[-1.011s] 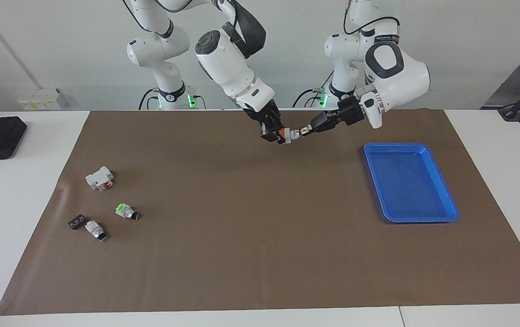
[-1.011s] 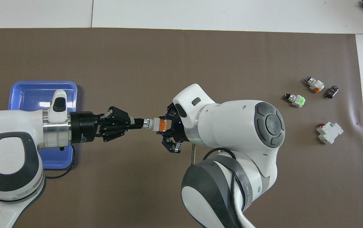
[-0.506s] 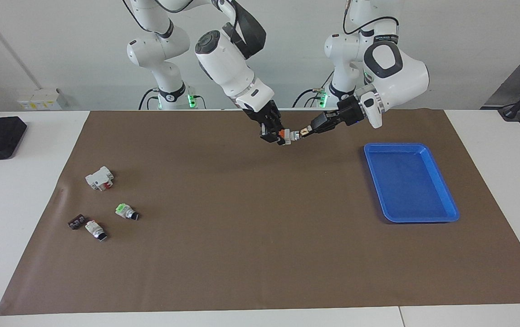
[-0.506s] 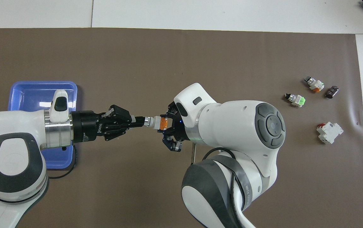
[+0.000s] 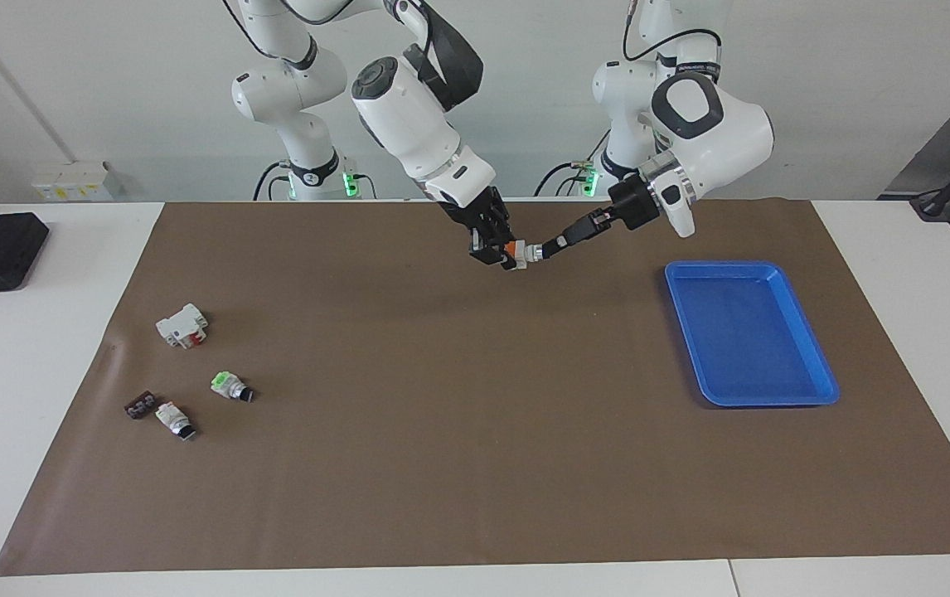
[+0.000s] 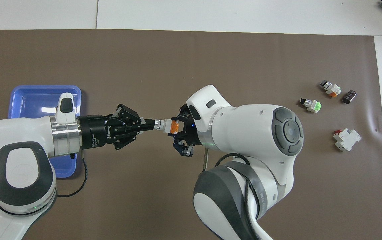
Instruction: Turn and place switch with both arms
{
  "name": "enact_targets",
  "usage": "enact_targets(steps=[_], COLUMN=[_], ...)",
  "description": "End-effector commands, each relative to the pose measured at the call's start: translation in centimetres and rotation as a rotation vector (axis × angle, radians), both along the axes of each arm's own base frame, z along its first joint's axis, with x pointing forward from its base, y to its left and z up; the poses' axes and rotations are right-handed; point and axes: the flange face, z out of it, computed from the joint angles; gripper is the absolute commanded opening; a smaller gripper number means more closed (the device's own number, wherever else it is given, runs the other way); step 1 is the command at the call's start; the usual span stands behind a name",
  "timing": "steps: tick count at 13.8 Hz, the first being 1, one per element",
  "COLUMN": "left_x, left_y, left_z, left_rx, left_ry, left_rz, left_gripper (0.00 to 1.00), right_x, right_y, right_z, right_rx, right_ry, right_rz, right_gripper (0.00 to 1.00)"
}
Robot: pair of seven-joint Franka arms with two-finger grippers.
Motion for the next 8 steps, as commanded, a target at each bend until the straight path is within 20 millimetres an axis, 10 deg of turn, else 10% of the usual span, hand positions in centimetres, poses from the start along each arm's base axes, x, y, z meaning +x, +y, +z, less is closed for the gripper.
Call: enact_targets(steps=[1, 8], left_x=[0.3, 1.1], left_y=[-1.1, -0.8], left_z=[0.8, 2.5], left_rx=[0.002, -0.012], left_ry=[0.100, 0.360], left_rz=[0.101, 0.327], left_gripper=[0.00, 0.00], right_x=[-0.9, -0.9], right_y=[1.3, 1.3], right_z=[0.7, 0.7], right_rx=[0.014, 0.014], right_ry=[0.006, 0.007], right_rz=[-0.004, -0.005], right_gripper=[0.00, 0.00])
